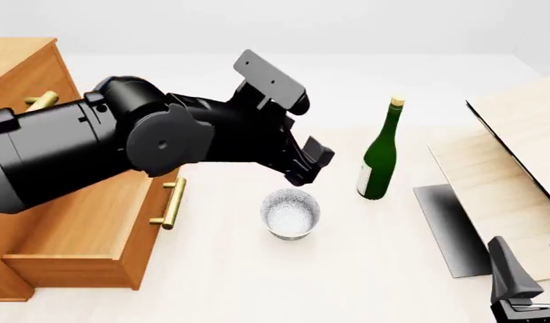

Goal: Put the bowl in the bottom drawer of the cabinet.

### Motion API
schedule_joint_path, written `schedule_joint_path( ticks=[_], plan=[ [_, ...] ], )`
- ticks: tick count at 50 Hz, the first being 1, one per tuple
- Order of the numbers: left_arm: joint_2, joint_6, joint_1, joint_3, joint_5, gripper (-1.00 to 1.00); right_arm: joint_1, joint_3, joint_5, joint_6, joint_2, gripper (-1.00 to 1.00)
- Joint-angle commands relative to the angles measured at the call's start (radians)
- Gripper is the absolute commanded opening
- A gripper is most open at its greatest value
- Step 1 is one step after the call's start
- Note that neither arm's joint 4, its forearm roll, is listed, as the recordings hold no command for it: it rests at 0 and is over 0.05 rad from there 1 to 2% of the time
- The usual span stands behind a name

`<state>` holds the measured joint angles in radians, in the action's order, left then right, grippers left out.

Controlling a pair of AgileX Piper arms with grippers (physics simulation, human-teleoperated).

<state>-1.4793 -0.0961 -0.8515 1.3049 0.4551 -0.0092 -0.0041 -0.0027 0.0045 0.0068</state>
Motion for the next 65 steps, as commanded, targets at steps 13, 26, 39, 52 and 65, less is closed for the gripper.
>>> schedule_joint_path(
  ticks=[13,26,39,52,65],
  plan=[
    [-0.154,0.017,-0.005,0.079,0.008,1.0,0.0,0.0,-0.001,0.0,0.001,1.0],
    [-0.201,0.028,-0.01,0.085,-0.009,1.0,0.0,0.0,-0.001,0.0,0.001,1.0],
    [-0.246,0.048,-0.019,0.081,-0.032,1.0,0.0,0.0,-0.001,0.0,0.001,1.0],
    [-0.32,0.08,-0.012,0.046,-0.078,1.0,0.0,0.0,-0.001,0.0,0.001,1.0],
    [-0.384,0.104,-0.001,0.033,-0.101,1.0,0.0,0.0,-0.001,0.0,0.0,1.0]
  ],
)
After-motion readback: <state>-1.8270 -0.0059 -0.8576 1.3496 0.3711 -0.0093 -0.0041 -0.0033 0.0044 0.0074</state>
